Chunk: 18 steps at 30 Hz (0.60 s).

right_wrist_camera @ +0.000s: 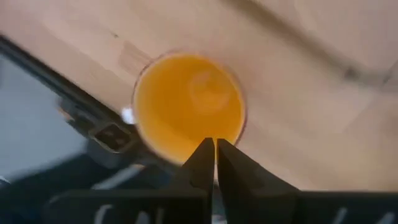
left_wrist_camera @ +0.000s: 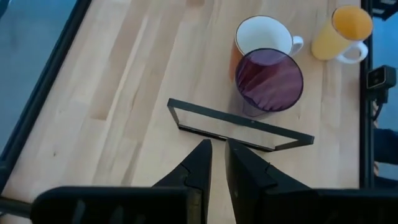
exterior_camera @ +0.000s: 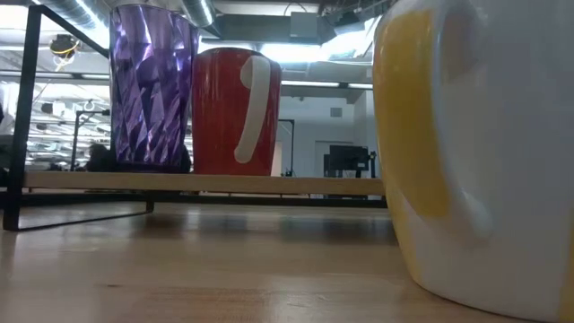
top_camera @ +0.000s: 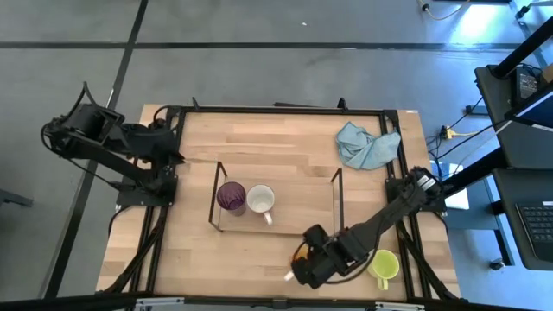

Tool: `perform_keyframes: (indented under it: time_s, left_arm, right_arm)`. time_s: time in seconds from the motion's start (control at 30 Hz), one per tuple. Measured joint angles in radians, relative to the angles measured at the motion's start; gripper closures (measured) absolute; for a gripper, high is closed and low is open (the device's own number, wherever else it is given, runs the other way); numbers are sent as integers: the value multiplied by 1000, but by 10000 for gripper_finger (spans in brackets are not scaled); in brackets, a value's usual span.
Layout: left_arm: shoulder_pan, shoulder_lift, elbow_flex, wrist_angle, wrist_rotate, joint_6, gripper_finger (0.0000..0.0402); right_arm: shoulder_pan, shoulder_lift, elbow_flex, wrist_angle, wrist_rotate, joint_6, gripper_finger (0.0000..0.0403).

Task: Stack small to large cups/mugs on shelf
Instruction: Put the yellow mug on the shelf

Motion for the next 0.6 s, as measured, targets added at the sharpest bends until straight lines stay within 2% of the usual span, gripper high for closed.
perform_keyframes:
  time_s: [0.17,0.27,0.3,0.43,0.6]
  left_arm:
    - [0,-26,0,0,-15,12,360]
    - [0,-33,0,0,-22,17,360]
    - [0,-35,0,0,-23,17,360]
    - [0,-39,0,0,-26,12,360]
    - [0,-43,0,0,-26,-14,360]
  right_arm:
    - [48,-2,0,123,-9,361,382]
    - [88,4,0,199,76,523,382]
    - [98,10,0,210,98,542,382]
    - [107,27,0,189,64,555,381]
    - [96,28,0,110,49,501,382]
